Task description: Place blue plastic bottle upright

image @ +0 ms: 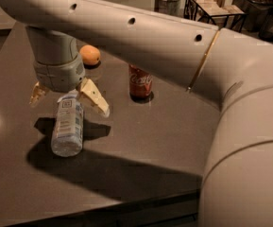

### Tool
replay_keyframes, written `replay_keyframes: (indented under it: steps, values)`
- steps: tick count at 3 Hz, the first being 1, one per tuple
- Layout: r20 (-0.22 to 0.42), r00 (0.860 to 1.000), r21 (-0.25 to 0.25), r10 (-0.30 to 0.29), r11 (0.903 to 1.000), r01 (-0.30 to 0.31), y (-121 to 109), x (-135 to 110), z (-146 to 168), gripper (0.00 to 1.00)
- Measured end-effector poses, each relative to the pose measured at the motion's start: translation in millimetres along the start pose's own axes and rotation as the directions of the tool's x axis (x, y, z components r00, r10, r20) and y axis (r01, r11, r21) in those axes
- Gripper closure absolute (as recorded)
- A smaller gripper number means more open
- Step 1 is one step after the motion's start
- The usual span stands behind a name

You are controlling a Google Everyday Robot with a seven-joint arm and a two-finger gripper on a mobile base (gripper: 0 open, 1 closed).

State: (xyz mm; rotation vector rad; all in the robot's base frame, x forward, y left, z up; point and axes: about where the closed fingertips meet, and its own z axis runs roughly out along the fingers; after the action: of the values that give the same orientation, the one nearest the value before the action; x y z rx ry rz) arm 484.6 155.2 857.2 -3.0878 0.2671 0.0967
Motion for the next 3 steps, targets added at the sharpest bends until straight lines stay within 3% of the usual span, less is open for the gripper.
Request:
replay_keyframes:
  steps: [2,3]
  values:
    - [0.001,0.999,-0.007,-0.041,0.9991,0.041,-8.9,1.8,6.8,0.29]
    - [-0.007,0.999,-0.012,-0.050,0.9987,0.049,-10.9,4.4,5.7,0.51]
